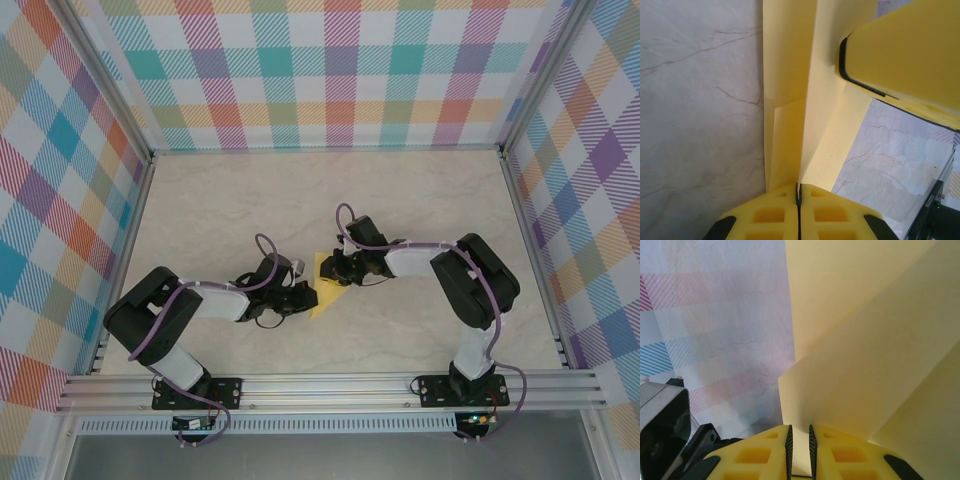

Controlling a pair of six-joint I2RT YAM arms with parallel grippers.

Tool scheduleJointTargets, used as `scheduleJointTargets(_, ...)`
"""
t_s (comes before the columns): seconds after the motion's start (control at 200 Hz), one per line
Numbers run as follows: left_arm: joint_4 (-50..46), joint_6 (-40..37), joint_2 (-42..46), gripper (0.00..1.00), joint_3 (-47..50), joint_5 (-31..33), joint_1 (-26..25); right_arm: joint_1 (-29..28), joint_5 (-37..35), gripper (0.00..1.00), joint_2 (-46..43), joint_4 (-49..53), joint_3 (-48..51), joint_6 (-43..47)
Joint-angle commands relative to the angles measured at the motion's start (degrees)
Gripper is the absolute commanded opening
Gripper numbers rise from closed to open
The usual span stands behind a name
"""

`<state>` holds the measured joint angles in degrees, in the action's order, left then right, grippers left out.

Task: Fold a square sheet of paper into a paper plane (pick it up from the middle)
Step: Fourth fold the wing at the center of the table.

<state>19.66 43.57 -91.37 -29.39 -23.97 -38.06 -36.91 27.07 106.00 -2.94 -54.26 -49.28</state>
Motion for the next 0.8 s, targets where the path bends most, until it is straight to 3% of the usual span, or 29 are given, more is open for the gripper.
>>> scheduleJointTargets(0.0, -1.4, 0.6, -1.0, 0.04, 1.2, 1.2, 0.7, -0.2, 0.8, 0.19, 1.0, 0.2, -1.6, 0.1)
scheduleJointTargets(0.795, -1.1, 2.9, -2.8, 0.0, 2.8, 3.1, 0.7, -0.1, 1.5, 0.2, 3.6, 2.6, -4.0, 1.9)
